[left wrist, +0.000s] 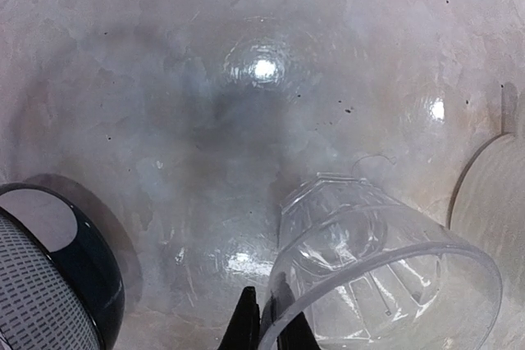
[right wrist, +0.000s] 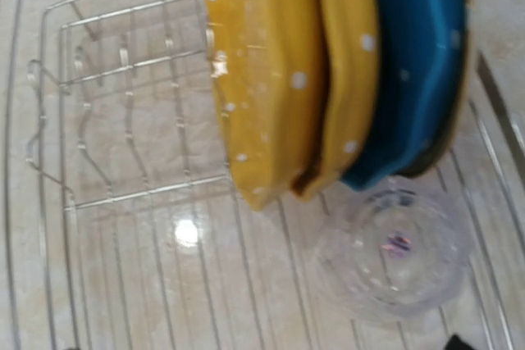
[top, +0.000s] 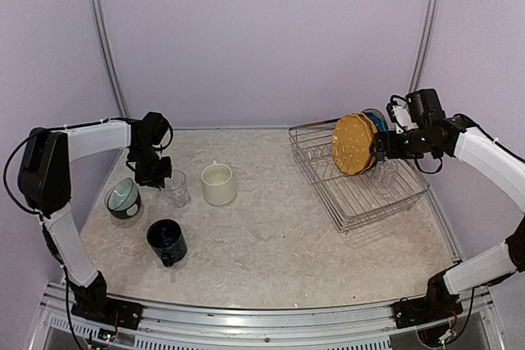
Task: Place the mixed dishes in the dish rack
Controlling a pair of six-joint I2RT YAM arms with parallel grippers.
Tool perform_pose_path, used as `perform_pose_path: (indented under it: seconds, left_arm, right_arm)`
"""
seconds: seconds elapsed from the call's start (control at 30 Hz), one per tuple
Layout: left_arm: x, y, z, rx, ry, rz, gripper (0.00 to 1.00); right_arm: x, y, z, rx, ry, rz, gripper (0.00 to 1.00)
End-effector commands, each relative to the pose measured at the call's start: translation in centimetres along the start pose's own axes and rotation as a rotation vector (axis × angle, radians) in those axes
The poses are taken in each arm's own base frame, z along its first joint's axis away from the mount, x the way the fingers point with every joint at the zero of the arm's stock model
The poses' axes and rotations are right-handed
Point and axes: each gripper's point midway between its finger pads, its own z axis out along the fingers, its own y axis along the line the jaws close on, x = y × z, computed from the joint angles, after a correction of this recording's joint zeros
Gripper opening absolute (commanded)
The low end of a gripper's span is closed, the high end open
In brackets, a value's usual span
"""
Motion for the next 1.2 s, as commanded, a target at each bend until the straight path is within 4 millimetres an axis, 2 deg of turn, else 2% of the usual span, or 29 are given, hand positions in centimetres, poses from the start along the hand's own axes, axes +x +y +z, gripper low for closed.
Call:
perform_pose_path:
  seconds: [0.0, 0.13, 0.17, 0.23, 0.27, 0.37, 0.43, 0.47, 0.57, 0.7, 0.8, 0.9, 1.03, 1.17]
  left_arm:
    - [-0.1, -0.2, -0.8, 0.028, -0.006, -0.002, 0.00]
    - [0.1, -0.9, -3.5, 0.107, -0.047, -0.017, 0.00]
    - [0.0, -1.4, -4.9, 0.158, -0.076, -0.021, 0.00]
    - [0.3, -2.7, -7.0, 0.270, -0.111, -0.028, 0.00]
    - [0.3, -3.6, -8.8, 0.350, -0.145, -0.033, 0.00]
    - [1.0, -6.6, -12.6, 0.591, -0.195, -0.044, 0.00]
    - [1.0, -8.8, -16.2, 0.780, -0.262, -0.034, 0.00]
    - [1.7, -9.6, -16.8, 0.848, -0.247, -0.036, 0.00]
    - [2.3, -12.0, -20.5, 1.085, -0.298, 0.003, 0.00]
    - [3.5, -13.9, -22.4, 1.256, -0.302, 0.047, 0.00]
    - [4.4, -15.1, -23.0, 1.330, -0.295, 0.083, 0.00]
    - [5.1, -16.3, -24.1, 1.421, -0.288, 0.122, 0.00]
    - [6.1, -17.7, -24.5, 1.496, -0.241, 0.153, 0.00]
    - [6.5, -18.7, -24.1, 1.544, -0.197, 0.152, 0.00]
  right_arm:
    - [-1.5, 1.8, -0.9, -0.029, -0.027, -0.020, 0.94]
    - [-2.8, 4.1, -2.2, -0.081, -0.077, -0.052, 0.95]
    - [-3.1, 5.0, -2.5, -0.108, -0.094, -0.058, 0.95]
    - [-3.7, 7.5, -3.1, -0.186, -0.142, -0.071, 0.96]
    - [-3.9, 9.0, -3.4, -0.243, -0.160, -0.075, 0.96]
    - [-3.8, 13.7, -3.9, -0.401, -0.198, -0.080, 0.97]
    - [-3.9, 17.1, -4.4, -0.501, -0.225, -0.092, 0.98]
    - [-3.9, 18.7, -4.6, -0.551, -0.232, -0.095, 0.98]
    - [-3.6, 23.5, -5.4, -0.729, -0.232, -0.097, 0.99]
    - [-2.5, 29.3, -6.4, -0.963, -0.194, -0.090, 1.00]
    - [-2.0, 32.0, -7.2, -1.099, -0.171, -0.070, 1.00]
    - [-1.4, 34.0, -7.4, -1.199, -0.137, -0.049, 1.00]
    - [-0.9, 35.5, -8.3, -1.325, -0.120, -0.034, 1.00]
    - [-0.8, 36.5, -9.2, -1.393, -0.118, -0.044, 1.00]
